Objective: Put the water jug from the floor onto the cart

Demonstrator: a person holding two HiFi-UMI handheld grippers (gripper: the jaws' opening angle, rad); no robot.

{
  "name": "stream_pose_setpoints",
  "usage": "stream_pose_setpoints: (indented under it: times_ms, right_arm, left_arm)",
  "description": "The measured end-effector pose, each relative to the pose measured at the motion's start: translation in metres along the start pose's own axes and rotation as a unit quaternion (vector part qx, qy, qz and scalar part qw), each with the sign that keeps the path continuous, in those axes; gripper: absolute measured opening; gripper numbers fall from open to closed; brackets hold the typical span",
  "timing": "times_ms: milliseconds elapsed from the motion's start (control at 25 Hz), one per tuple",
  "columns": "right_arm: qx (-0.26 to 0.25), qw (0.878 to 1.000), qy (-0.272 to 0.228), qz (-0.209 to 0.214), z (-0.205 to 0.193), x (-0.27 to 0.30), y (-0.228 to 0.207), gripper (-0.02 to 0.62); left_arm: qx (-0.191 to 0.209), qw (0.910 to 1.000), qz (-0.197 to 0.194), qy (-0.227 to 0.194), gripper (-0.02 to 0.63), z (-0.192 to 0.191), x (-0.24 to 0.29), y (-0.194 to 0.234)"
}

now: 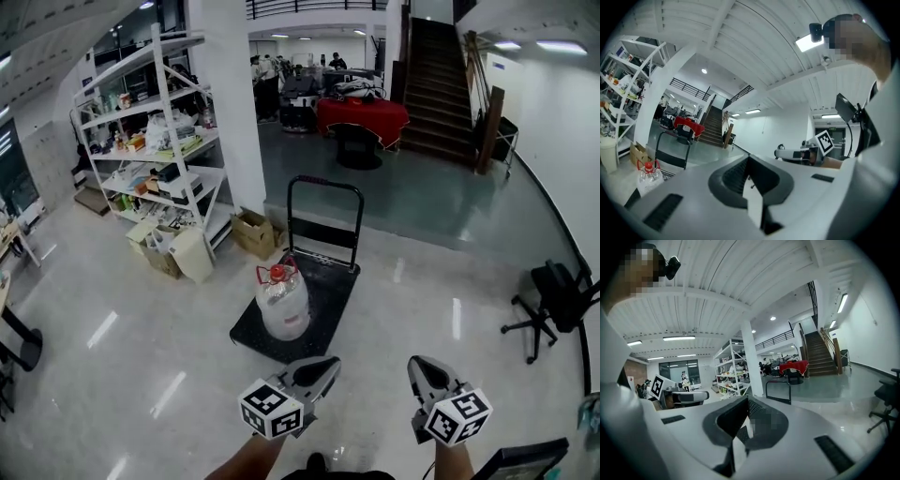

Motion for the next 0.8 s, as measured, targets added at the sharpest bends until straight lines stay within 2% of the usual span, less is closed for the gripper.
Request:
stream_pose_setpoints:
  times_ms: [240, 440, 600, 800]
  right_arm:
    - [-0.005, 1.0, -0.008, 0.009, -0.018, -0.072, 0.034, 0.003]
    - [-0.024, 0.999, -0.005, 0.022, -0.045, -0.155, 0.05, 0.003]
    - [0.005, 1.0, -0.006, 0.013, -0.076, -0.221, 0.055, 0.003]
    - [0.032, 0.999, -0.009, 0.005, -0.096, -0.276, 0.069, 0.003]
  left_arm:
    - [0.023, 0.9997, -0.002, -0.002, 0.002, -0.007, -0.031, -0.071]
    - [0.019, 0.9994, 0.015, 0.026, 0.002, -0.037, -0.049, -0.141]
    - [0.047, 0.9983, 0.003, 0.034, 0.002, -0.061, -0.075, -0.205]
    - [0.056, 0.996, 0.01, 0.069, 0.002, -0.079, -0.109, -0.264]
Point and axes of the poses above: the fingertips, and each gripper's own axes: x forward along the fingers, y to its left, z out of its top, the point moved 9 cm from there along -x, backward along the fingers, and after that the axes turned 2 degrees about -x, right-handed, at the moved point
